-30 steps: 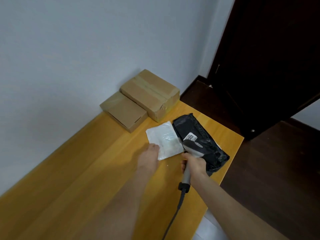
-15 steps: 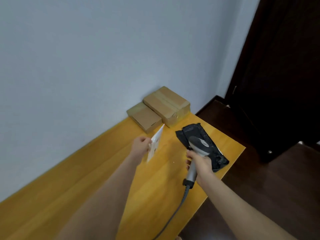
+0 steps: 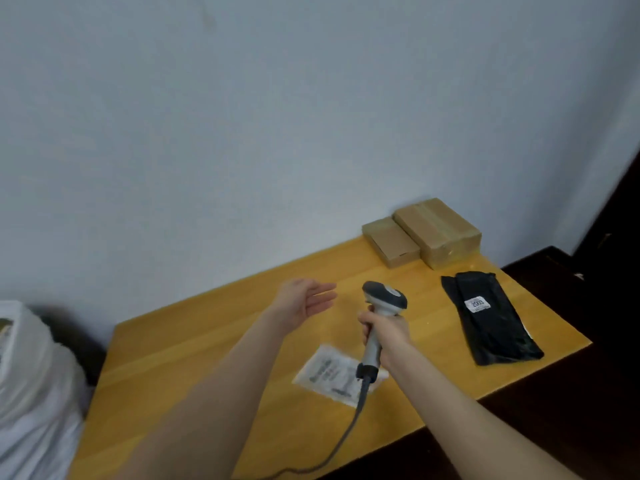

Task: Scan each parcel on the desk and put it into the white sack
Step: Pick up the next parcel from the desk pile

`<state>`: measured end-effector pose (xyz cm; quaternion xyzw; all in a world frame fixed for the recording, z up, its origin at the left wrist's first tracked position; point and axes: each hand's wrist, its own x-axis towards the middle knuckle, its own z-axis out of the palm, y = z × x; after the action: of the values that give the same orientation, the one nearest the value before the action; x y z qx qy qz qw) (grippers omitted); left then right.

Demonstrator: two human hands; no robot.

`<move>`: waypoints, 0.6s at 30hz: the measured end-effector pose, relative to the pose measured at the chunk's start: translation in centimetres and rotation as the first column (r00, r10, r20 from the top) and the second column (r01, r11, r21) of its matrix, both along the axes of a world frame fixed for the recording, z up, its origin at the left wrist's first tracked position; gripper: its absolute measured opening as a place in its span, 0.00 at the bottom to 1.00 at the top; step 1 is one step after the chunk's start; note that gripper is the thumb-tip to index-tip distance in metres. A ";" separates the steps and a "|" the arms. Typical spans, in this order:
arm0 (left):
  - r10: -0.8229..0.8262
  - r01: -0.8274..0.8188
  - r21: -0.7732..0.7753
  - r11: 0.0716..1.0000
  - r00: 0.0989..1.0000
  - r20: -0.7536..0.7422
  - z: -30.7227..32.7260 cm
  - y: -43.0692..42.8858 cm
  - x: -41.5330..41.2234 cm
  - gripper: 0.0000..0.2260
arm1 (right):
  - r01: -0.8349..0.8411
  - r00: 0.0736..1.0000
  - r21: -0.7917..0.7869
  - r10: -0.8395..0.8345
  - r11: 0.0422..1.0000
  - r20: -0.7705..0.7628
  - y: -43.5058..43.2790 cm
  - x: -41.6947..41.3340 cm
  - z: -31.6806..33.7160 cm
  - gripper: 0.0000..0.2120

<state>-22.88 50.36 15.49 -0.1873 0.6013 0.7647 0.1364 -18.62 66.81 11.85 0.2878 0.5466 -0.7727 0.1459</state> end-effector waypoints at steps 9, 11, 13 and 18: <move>-0.015 0.082 -0.516 0.853 0.991 0.133 -6.8 -11.5 7.1 0.10 | -0.078 0.997 0.070 0.076 0.994 0.030 -7.9 2.5 -2.3 0.08; -0.069 0.165 -0.538 0.826 0.978 0.194 -9.4 -12.1 8.0 0.12 | -0.076 0.995 0.097 0.070 0.992 0.067 -9.0 3.4 -3.8 0.08; -0.102 0.222 -0.540 0.812 0.964 0.244 -11.6 -12.6 8.9 0.14 | -0.081 0.992 0.126 0.069 0.989 0.104 -10.1 4.2 -5.3 0.07; -0.172 0.333 -0.656 0.677 0.939 0.299 -15.0 -15.4 9.4 0.22 | -0.141 0.972 0.221 0.093 0.965 0.216 -13.5 5.3 -8.3 0.07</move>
<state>-13.49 34.99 0.46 -0.2199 0.8465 0.4300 0.2240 -13.36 53.35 3.57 0.3476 0.6322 -0.6593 0.2116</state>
